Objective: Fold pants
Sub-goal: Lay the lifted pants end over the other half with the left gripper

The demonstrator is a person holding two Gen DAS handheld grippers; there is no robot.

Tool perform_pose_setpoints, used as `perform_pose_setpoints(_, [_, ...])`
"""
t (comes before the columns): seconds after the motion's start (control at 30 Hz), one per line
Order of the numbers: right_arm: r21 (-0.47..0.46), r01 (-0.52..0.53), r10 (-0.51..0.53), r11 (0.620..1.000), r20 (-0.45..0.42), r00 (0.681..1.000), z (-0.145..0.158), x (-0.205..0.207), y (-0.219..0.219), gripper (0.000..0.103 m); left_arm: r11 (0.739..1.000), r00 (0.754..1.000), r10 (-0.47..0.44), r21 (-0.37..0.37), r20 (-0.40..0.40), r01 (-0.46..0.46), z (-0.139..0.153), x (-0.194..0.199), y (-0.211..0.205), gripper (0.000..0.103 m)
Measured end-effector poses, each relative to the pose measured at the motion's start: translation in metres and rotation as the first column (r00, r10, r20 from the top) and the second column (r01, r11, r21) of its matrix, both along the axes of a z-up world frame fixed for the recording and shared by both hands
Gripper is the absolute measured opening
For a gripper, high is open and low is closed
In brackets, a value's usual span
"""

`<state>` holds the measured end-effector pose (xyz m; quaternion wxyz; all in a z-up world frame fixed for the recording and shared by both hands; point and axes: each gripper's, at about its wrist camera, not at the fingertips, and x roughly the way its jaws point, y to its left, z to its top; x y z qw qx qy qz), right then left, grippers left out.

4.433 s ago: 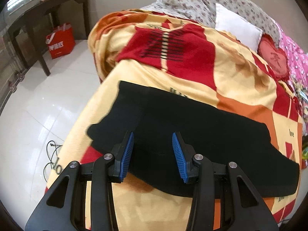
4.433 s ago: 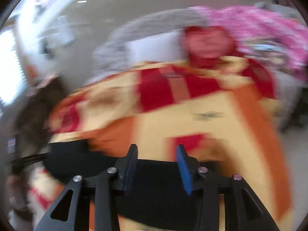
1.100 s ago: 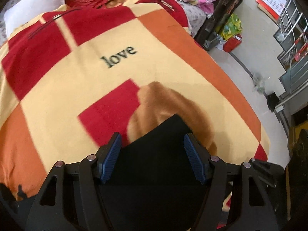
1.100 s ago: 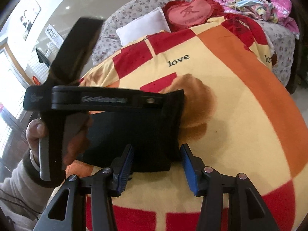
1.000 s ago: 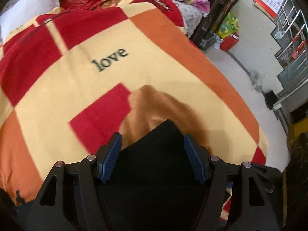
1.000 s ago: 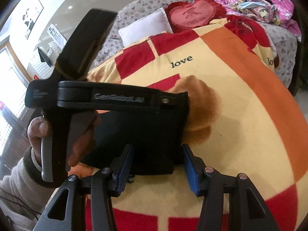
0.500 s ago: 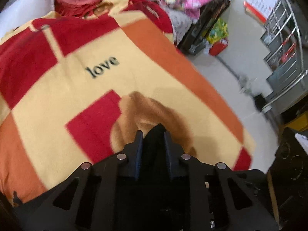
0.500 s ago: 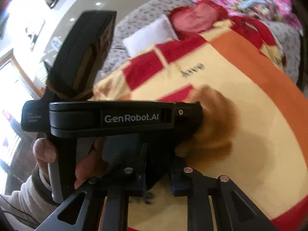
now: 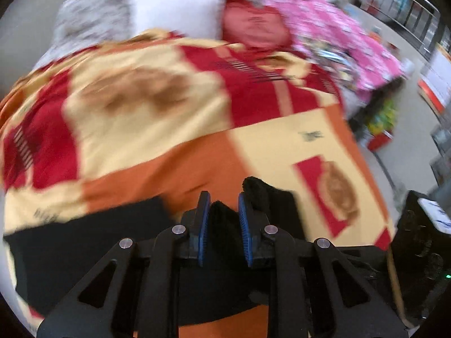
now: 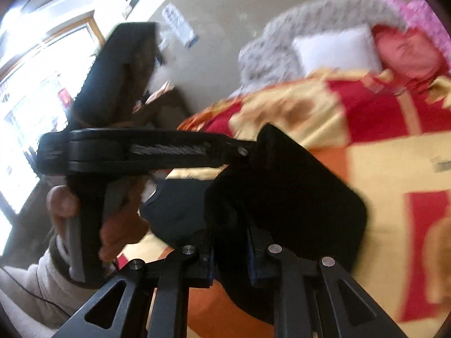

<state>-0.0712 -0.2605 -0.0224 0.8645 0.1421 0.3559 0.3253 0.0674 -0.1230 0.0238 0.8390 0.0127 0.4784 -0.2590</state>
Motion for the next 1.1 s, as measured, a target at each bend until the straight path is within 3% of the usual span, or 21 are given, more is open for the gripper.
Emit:
perform_pose_setpoints(0.07, [-0.032,-0.022,0.019,0.999,-0.095,0.995,-0.021,0.016,0.023,0.023,0.998,0.998,0.057,0.008,-0.027,-0.057,-0.012,0.001,0.026,0.019])
perform_pose_setpoints(0.13, [-0.043,-0.064,0.057,0.997,-0.151,0.987,-0.027,0.019,0.034,0.035,0.996,0.995,0.090,0.019,-0.036,-0.089,-0.020,0.000,0.043,0.019])
perform_pose_setpoints(0.23, [-0.020,-0.102,0.100,0.995,-0.104,0.990,-0.008,0.000,0.023,0.039,0.992,0.991,0.125,0.030,-0.038,-0.124,-0.027,-0.009,0.061,0.019])
perform_pose_setpoints(0.3, [-0.012,-0.057,0.056,0.998,-0.070,0.996,0.005,-0.008,0.004,0.039,0.991,0.990,0.134,0.010,-0.051,-0.133,-0.029,-0.012,0.069,0.021])
perform_pose_setpoints(0.37, [-0.039,0.034,-0.035,0.999,-0.026,0.999,0.014,-0.013,-0.021,0.040,0.992,0.990,0.127,-0.016,-0.056,-0.128,-0.031,-0.018,0.065,0.032])
perform_pose_setpoints(0.43, [-0.126,0.130,-0.133,0.984,-0.015,0.991,0.014,-0.008,-0.036,0.040,0.991,0.989,0.130,-0.029,-0.062,-0.132,-0.035,-0.022,0.061,0.046])
perform_pose_setpoints(0.5, [-0.195,0.204,-0.217,0.959,-0.045,0.975,0.004,0.004,-0.046,0.040,0.991,0.989,0.127,-0.029,-0.071,-0.130,-0.042,-0.027,0.051,0.046])
perform_pose_setpoints(0.67, [-0.271,0.227,-0.251,0.935,-0.054,0.967,-0.017,0.022,-0.042,0.040,0.992,0.986,0.128,0.019,-0.104,-0.127,-0.063,-0.030,0.031,0.047])
perform_pose_setpoints(0.77, [-0.314,0.231,-0.255,0.921,-0.038,0.966,-0.024,0.032,-0.036,0.040,0.989,0.987,0.145,0.040,-0.076,-0.142,-0.068,-0.031,0.024,0.047])
perform_pose_setpoints(0.93, [-0.306,0.227,-0.252,0.924,-0.043,0.967,-0.020,0.033,-0.045,0.040,0.988,0.986,0.152,0.031,-0.071,-0.150,-0.071,-0.031,0.023,0.047])
perform_pose_setpoints(1.1, [-0.283,0.225,-0.240,0.932,-0.020,0.970,-0.001,0.007,-0.043,0.040,0.987,0.986,0.156,0.032,-0.062,-0.154,-0.071,-0.035,0.023,0.047])
